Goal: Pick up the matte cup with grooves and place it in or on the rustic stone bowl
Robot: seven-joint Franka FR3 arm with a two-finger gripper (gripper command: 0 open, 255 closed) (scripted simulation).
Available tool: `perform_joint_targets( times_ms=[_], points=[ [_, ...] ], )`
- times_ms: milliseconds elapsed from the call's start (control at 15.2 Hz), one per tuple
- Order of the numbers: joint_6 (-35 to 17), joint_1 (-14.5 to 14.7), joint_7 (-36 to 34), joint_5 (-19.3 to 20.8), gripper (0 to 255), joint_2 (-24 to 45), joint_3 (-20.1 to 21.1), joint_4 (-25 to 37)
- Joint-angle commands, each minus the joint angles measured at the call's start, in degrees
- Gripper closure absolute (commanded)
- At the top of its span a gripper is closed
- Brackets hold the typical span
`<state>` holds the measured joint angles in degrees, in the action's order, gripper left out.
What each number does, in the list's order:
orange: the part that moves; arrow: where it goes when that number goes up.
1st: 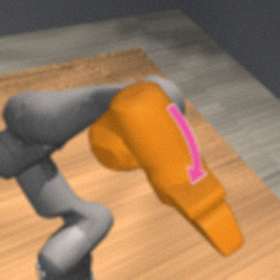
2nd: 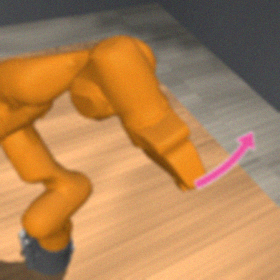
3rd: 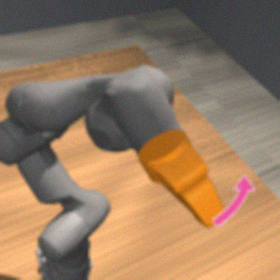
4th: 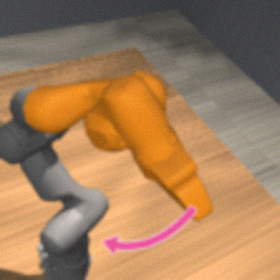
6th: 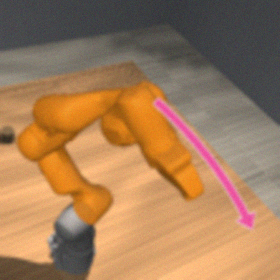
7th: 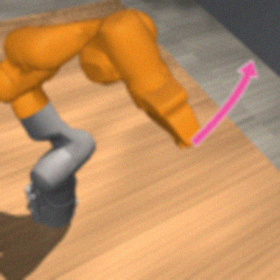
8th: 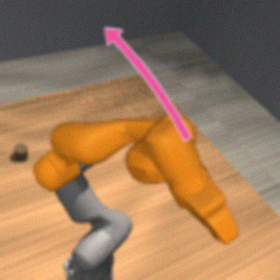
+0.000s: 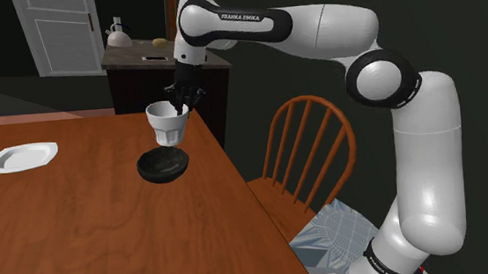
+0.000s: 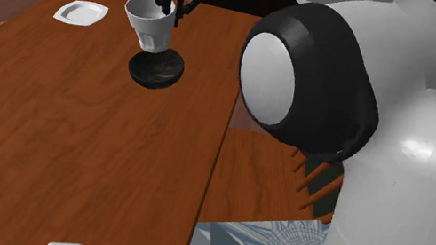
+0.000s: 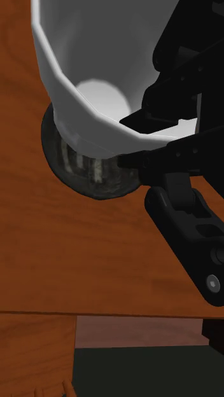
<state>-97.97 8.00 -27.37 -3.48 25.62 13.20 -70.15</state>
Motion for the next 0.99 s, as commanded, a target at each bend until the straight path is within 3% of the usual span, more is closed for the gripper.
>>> perform_joint_targets(
  times_ms=[0,132,924],
  points=[
    [4.26,1.28,-0.63,1.36,255,7.16,-0.25,11.41],
    [10.32,3.01,-0.97,2.63,255,15.73,-0.7,26.07],
    [-2.24,1.4,0.25,1.8,255,11.05,-0.65,8.69]
  ],
)
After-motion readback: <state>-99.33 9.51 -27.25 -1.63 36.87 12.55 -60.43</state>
